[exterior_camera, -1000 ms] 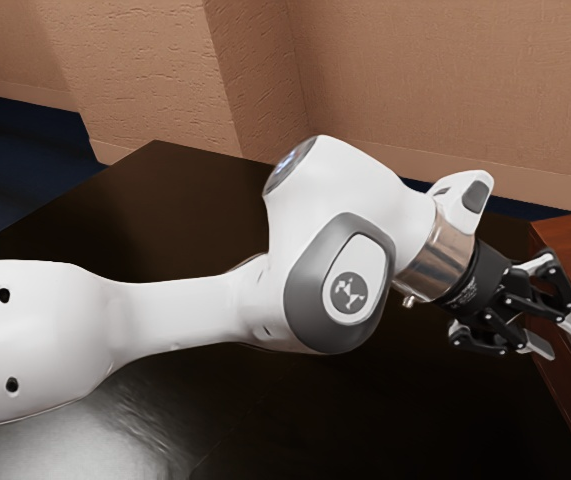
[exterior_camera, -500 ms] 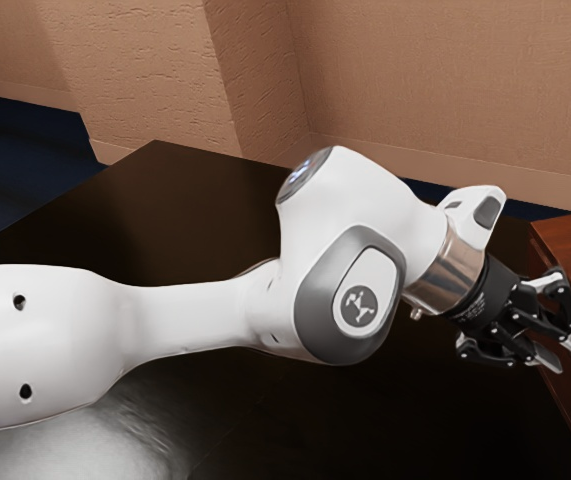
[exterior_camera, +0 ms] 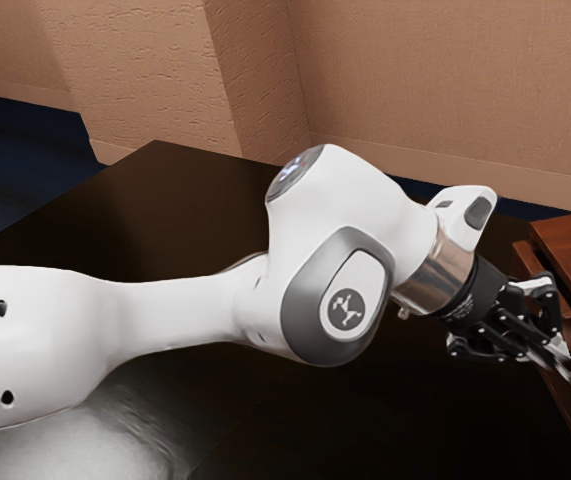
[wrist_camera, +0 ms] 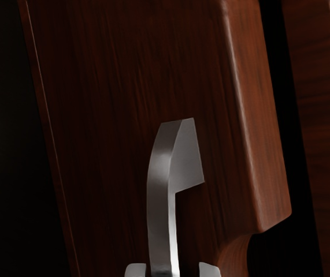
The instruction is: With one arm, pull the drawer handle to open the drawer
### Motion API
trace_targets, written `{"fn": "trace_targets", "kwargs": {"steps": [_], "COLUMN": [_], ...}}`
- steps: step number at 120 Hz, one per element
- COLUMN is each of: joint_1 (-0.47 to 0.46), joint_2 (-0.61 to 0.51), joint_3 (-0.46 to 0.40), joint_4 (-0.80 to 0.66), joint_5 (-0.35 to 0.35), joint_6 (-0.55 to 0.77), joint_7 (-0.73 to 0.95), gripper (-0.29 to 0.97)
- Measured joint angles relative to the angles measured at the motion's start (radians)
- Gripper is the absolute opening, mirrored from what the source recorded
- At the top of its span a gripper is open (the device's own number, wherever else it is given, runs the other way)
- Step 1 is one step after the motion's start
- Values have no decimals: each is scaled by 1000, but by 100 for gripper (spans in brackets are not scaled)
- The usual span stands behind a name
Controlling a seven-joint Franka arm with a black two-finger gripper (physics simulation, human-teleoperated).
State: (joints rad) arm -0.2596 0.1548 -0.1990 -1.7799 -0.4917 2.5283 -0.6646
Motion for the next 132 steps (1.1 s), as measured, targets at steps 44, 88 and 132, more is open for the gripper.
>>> {"fn": "trace_targets", "kwargs": {"steps": [44, 88, 132], "joint_1": [5, 0, 11], "joint_2": [-37, -74, -110], "joint_3": [10, 24, 25], "joint_4": [-36, -72, -109], "joint_5": [17, 21, 22], "joint_6": [-16, -25, -36], "joint_7": [-11, -17, -21], "gripper": [-6, -7, -7]}}
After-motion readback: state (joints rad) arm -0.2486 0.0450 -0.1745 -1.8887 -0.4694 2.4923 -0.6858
